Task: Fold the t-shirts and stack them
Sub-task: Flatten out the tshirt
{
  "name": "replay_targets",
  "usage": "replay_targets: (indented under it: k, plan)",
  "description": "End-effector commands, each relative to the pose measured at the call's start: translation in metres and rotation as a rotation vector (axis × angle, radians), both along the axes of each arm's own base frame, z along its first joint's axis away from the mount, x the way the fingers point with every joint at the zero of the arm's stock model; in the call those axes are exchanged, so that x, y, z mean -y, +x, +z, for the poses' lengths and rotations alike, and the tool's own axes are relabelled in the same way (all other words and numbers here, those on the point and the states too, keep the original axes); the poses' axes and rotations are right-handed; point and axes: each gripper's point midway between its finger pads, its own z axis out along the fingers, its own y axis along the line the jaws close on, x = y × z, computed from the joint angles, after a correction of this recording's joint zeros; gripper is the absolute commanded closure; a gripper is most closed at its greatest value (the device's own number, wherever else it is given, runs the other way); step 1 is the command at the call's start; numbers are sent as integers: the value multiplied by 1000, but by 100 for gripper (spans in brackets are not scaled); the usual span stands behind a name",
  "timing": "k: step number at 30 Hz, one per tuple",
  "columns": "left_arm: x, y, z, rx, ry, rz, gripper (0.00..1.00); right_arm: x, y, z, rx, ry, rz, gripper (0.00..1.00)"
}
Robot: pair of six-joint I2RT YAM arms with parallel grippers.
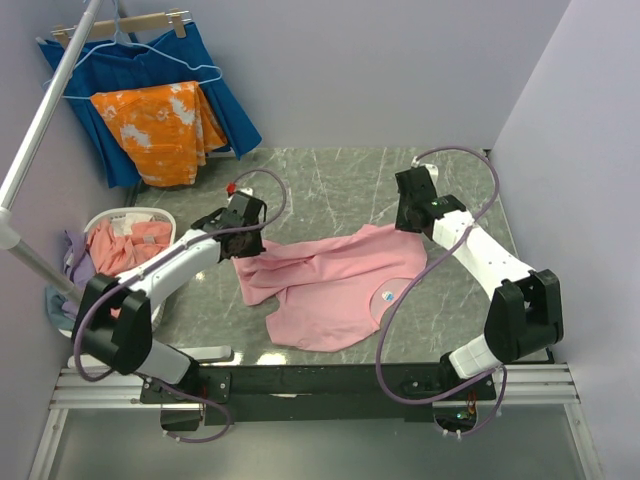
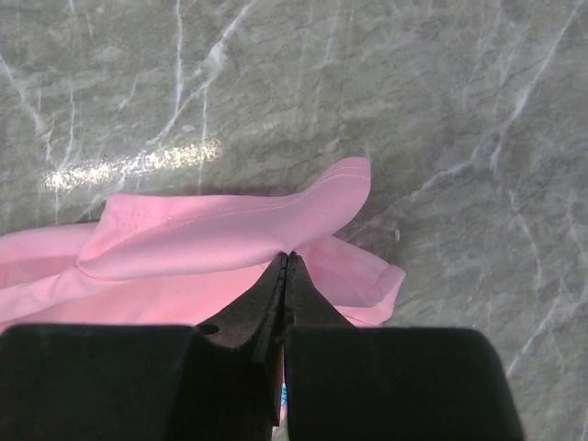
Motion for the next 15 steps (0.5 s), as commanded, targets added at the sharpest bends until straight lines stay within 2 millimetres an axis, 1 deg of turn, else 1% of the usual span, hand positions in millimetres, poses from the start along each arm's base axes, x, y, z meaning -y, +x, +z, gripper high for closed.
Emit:
replay_targets:
  k: [1, 2, 3, 4, 5, 6, 7, 8, 9, 10, 11, 12, 13, 14, 15]
  plan:
    - [-3, 17, 77, 211, -42, 32, 99, 17, 1, 44, 122, -25, -48, 100]
    - [-8, 15, 103, 271, -61, 45, 99, 19, -3, 55, 146, -25, -52, 100]
    - [-12, 15, 121, 314, -65, 57, 99, 21, -2, 68, 175, -22, -59, 100]
    - [-15, 18, 150, 380, -79, 73, 99, 24, -4, 78, 199, -28, -69, 100]
    - [-22, 12, 178, 446, -99, 85, 99, 28, -10, 95, 235, -22, -73, 100]
    - [-26, 9, 195, 487, -102, 89, 99, 30, -12, 110, 271, -15, -79, 100]
    - [-31, 6, 223, 546, -124, 100, 99, 33, -17, 121, 291, -15, -86, 100]
    - [-38, -3, 245, 595, -136, 111, 99, 36, -25, 139, 335, -4, -88, 100]
    - [-42, -10, 256, 610, -135, 106, 99, 38, -29, 160, 379, 10, -92, 100]
    - [-46, -17, 280, 652, -158, 109, 99, 41, -36, 169, 390, 10, -87, 100]
    - [-49, -27, 295, 682, -183, 101, 99, 44, -46, 187, 430, 23, -86, 100]
    - [-52, -36, 312, 706, -202, 90, 99, 46, -53, 210, 477, 39, -90, 100]
    - [-52, -44, 323, 728, -225, 78, 99, 48, -61, 219, 493, 50, -88, 100]
    - [-49, -58, 338, 757, -274, 34, 99, 51, -75, 238, 546, 77, -83, 100]
    - [-47, -67, 348, 776, -306, 3, 99, 51, -83, 256, 592, 103, -76, 100]
